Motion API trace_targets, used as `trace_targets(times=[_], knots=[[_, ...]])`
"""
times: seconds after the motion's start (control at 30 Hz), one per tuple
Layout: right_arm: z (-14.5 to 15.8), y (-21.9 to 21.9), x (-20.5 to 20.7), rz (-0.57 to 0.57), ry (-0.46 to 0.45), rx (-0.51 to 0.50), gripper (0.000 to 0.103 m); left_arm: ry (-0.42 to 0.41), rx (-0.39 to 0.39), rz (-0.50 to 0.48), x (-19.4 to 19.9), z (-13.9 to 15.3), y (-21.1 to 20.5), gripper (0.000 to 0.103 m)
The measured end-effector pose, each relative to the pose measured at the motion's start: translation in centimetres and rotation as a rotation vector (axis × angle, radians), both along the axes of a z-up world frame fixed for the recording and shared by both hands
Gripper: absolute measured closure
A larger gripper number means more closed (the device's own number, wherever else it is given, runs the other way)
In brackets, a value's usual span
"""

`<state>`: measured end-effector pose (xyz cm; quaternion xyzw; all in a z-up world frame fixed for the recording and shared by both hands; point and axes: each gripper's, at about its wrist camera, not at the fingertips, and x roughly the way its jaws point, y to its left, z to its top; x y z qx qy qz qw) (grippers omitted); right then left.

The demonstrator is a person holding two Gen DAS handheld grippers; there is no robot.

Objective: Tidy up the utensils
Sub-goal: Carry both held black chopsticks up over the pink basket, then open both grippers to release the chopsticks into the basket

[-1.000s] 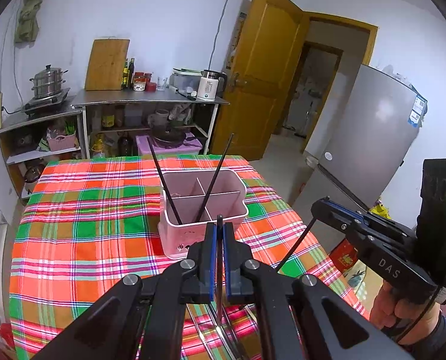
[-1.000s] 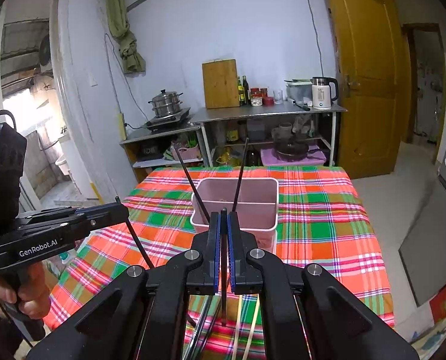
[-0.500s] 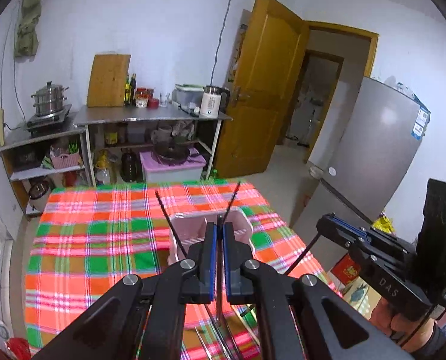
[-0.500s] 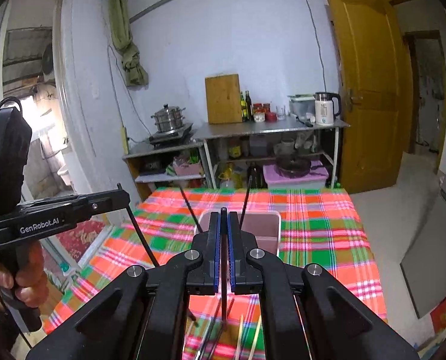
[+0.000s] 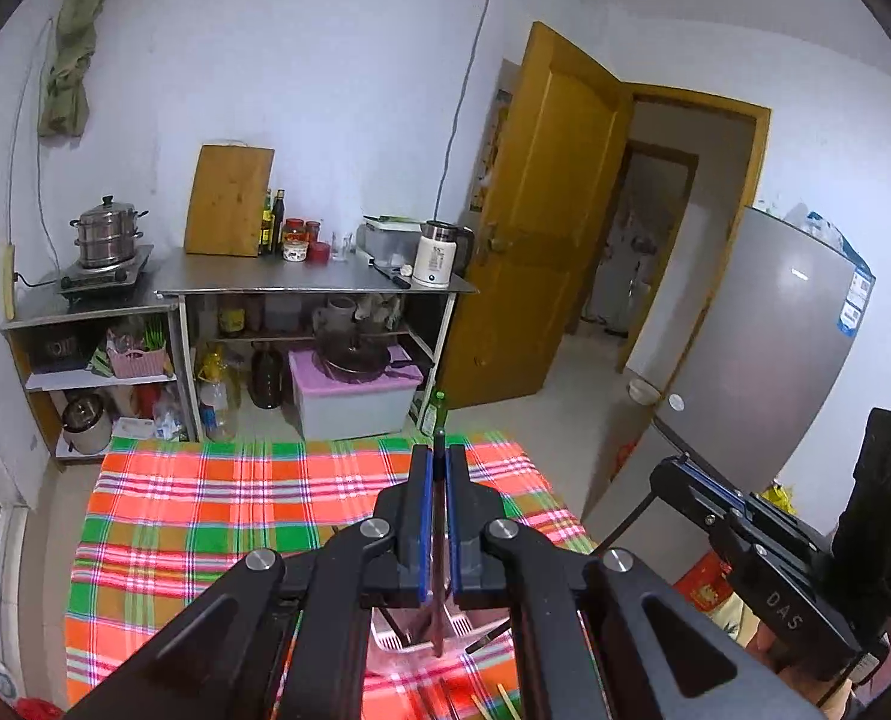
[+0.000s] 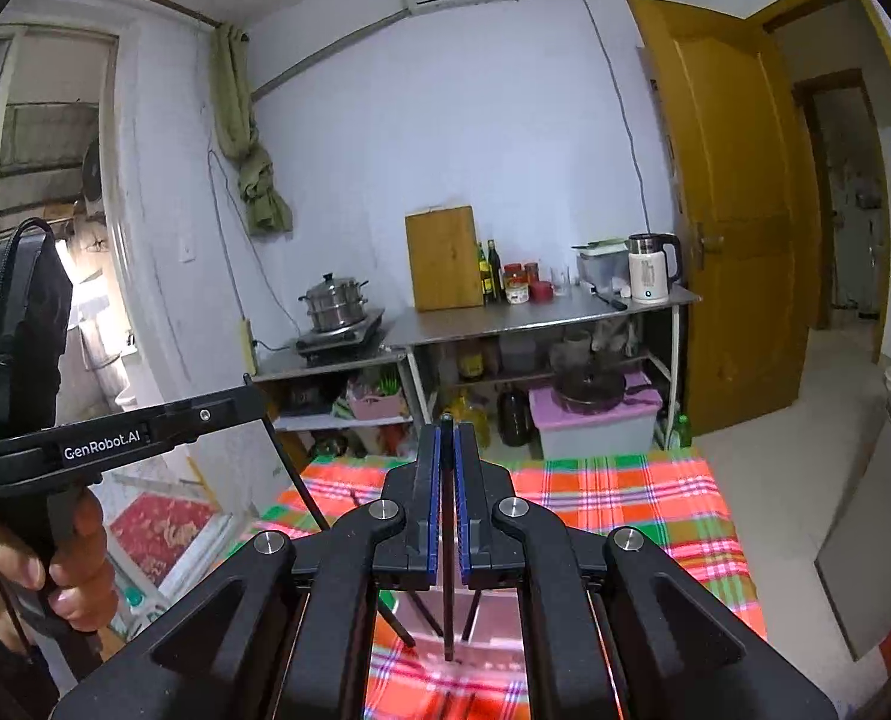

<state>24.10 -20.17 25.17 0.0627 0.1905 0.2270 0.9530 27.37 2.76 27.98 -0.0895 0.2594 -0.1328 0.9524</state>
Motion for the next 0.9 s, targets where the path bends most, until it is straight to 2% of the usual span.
trace_targets(times=[0.13,0.37,0.67,0.9], knots=[[-0.5,0.4,1.3,-0.005,0.001,0.007,0.099,0.0,0.002,0.016,1.5,-0.5,0.3,0.099],[-3.4,0.8,3.4,-0.014,0.038,0.007,0.099,0.024,0.004,0.019,3.8,-3.8,0.4,0.099],[-7.7,1.4,4.9,-0.011,0.123,-0.014,0.099,0.105,-0.025,0.024,5.3,-9.1,1.6,0.099],[-9.4,1.4,5.2,-0.006,0.182,-0.028,0.099,0.158,-0.041,0.027,5.3,-11.4,2.1,0.099]])
